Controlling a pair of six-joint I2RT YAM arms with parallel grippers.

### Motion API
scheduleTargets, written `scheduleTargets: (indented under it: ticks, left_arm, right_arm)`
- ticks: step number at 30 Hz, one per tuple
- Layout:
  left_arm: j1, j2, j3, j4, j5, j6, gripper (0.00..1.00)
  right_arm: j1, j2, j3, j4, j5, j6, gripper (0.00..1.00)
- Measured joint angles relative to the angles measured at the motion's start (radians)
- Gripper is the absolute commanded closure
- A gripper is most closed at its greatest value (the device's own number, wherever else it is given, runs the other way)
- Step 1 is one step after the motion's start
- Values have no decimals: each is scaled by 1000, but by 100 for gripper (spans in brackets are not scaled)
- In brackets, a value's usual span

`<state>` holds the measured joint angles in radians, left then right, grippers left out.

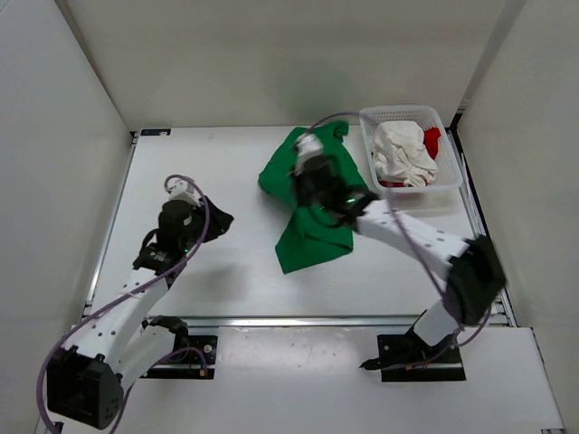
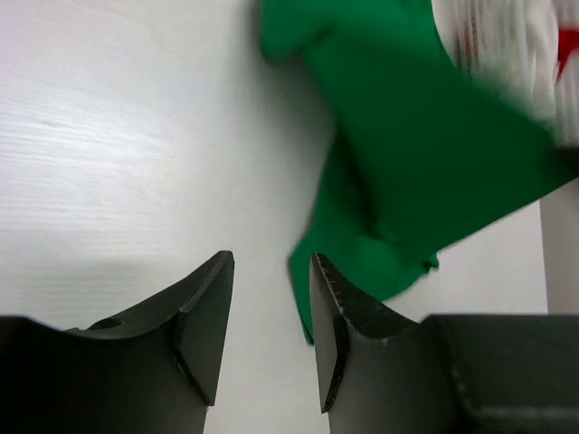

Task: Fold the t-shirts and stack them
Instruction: Flatten out the tshirt

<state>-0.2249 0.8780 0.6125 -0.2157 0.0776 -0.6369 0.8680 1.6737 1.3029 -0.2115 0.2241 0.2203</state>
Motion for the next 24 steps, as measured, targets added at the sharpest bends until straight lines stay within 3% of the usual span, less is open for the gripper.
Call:
scheduleTargets:
  ticks: [5,10,17,24]
  left_arm:
    - [-231,124,-16,44,-74,-23,48]
    - [-398,275,-32,91,-146,-49,47]
    - [-583,468,-35,123,-206,-94,49]
    - [-675,503,-62,166,-278,-212,48]
  right_arm:
    - [-325,-389,-143,81,-68,96,100]
    - [-525,-625,-361,105,-186,185,100]
    - [-643,-682,-499,56,-272,249,100]
    - [-639,-721,-505,64,-296,259,100]
